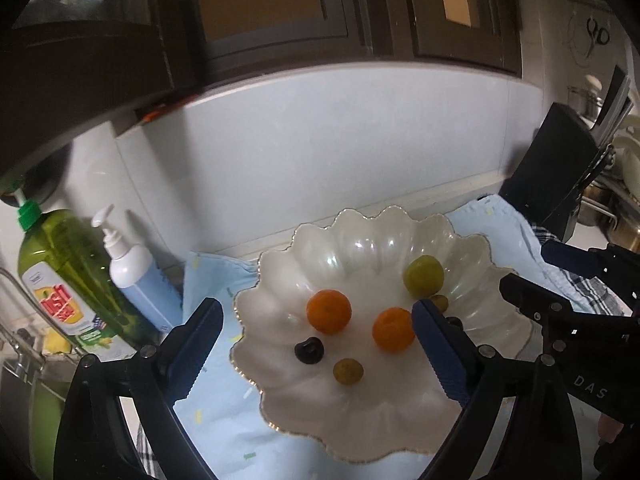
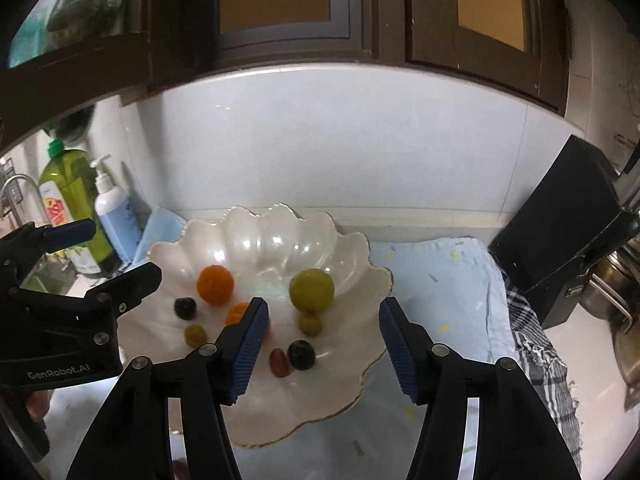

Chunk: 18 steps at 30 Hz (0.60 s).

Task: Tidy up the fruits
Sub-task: 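Withdraw both tools from the bowl toward the last fruits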

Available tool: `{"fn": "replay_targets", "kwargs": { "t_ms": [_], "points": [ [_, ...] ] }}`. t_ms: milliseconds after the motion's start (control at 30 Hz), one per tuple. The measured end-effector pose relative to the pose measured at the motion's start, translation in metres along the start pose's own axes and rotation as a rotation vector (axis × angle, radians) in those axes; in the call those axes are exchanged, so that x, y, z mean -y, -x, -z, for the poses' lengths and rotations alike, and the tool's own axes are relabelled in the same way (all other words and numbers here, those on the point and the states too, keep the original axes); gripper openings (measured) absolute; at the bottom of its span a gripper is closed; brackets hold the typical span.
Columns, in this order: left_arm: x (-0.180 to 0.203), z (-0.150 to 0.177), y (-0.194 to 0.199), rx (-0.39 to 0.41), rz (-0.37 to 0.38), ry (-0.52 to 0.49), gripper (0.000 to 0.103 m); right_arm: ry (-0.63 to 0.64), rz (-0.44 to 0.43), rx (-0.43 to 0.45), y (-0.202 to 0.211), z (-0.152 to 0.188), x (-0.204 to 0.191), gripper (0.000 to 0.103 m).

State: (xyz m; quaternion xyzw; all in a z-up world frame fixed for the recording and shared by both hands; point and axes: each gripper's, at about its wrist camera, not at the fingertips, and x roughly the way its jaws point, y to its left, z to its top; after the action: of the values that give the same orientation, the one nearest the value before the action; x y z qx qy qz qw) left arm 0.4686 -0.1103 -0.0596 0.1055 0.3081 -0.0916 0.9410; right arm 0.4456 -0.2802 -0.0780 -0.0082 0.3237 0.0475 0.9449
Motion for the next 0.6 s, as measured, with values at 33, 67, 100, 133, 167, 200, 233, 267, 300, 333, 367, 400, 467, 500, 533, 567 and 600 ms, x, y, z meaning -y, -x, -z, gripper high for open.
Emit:
{"fn": "replay_targets", "kwargs": {
  "t_ms": [33, 67, 100, 133, 167, 200, 233, 267, 300, 333, 367, 400, 467, 500, 533, 567, 600],
  "points": [
    [-0.001, 0.001, 0.007, 0.011, -0.001, 0.000, 0.097, 0.003, -0.004, 0.006, 0.003, 0.000, -0.002, 0.059],
    [-0.001, 0.002, 0.012, 0.019, -0.001, 0.000, 0.098, 0.009, -0.008, 0.012, 0.008, 0.001, -0.004, 0.059],
    [-0.002, 0.002, 0.017, 0.026, 0.000, -0.001, 0.099, 0.014, -0.011, 0.019, 0.012, 0.001, -0.006, 0.059],
    [-0.002, 0.002, 0.023, 0.035, -0.002, -0.002, 0.099, 0.016, -0.017, 0.027, 0.017, 0.002, -0.008, 0.059],
    [-0.003, 0.003, 0.028, 0.043, -0.006, 0.001, 0.099, 0.018, -0.023, 0.034, 0.021, 0.002, -0.010, 0.059],
    [-0.005, 0.004, 0.034, 0.053, -0.011, 0.003, 0.100, 0.020, -0.028, 0.039, 0.025, 0.003, -0.012, 0.059],
    [-0.006, 0.005, 0.040, 0.061, -0.015, 0.005, 0.101, 0.022, -0.033, 0.044, 0.028, 0.003, -0.014, 0.059],
    [-0.008, 0.006, 0.046, 0.069, -0.021, 0.010, 0.101, 0.025, -0.036, 0.049, 0.032, 0.003, -0.016, 0.059],
    [-0.010, 0.008, 0.052, 0.076, -0.025, 0.015, 0.101, 0.029, -0.042, 0.055, 0.037, 0.004, -0.019, 0.059],
    [-0.012, 0.009, 0.058, 0.083, -0.028, 0.020, 0.102, 0.031, -0.046, 0.060, 0.040, 0.004, -0.021, 0.059],
    [-0.013, 0.012, 0.064, 0.087, -0.032, 0.025, 0.102, 0.033, -0.051, 0.065, 0.044, 0.005, -0.023, 0.059],
    [-0.015, 0.013, 0.068, 0.090, -0.035, 0.028, 0.102, 0.037, -0.056, 0.070, 0.048, 0.006, -0.025, 0.059],
    [-0.018, 0.018, 0.078, 0.098, -0.038, 0.035, 0.102, 0.045, -0.066, 0.077, 0.054, 0.007, -0.030, 0.059],
    [-0.019, 0.019, 0.081, 0.099, -0.042, 0.037, 0.102, 0.048, -0.070, 0.080, 0.057, 0.009, -0.032, 0.059],
    [-0.021, 0.022, 0.085, 0.100, -0.049, 0.041, 0.102, 0.053, -0.074, 0.083, 0.061, 0.010, -0.035, 0.059],
    [-0.022, 0.023, 0.088, 0.100, -0.054, 0.044, 0.102, 0.057, -0.079, 0.085, 0.064, 0.011, -0.037, 0.059],
    [-0.023, 0.026, 0.091, 0.099, -0.058, 0.049, 0.102, 0.061, -0.082, 0.085, 0.066, 0.012, -0.039, 0.059]
  ]
}}
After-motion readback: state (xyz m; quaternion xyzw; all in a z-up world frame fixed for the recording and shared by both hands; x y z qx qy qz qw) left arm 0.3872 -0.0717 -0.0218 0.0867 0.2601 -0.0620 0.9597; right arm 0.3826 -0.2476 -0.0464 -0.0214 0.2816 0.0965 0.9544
